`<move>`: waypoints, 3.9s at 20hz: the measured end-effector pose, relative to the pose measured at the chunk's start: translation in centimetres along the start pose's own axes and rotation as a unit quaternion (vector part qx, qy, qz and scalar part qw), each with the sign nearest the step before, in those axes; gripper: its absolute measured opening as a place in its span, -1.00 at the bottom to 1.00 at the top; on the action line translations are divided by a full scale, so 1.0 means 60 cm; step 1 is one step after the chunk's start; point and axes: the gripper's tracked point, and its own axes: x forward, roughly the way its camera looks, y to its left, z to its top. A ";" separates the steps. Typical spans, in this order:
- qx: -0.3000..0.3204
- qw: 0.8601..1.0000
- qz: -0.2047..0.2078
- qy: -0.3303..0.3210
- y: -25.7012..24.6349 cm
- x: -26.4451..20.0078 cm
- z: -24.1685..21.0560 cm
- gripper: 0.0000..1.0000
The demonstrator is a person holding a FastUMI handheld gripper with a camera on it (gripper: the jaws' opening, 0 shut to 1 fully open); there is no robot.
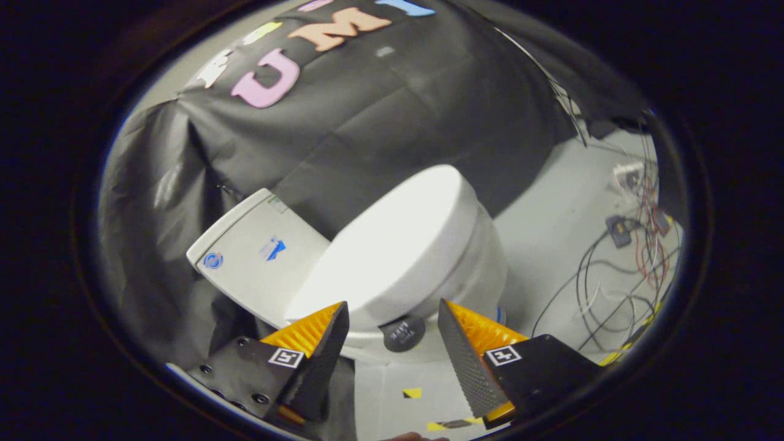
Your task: Open the toilet lid.
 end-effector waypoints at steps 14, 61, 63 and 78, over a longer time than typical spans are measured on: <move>0.247 0.968 0.033 0.000 0.001 0.034 -0.014 -0.90; 0.005 0.995 0.008 -0.095 0.431 -0.031 0.181 -0.90; -0.009 0.995 0.015 -0.094 0.453 -0.028 0.185 -0.90; -0.074 0.994 0.033 -0.078 0.562 0.005 0.167 -0.90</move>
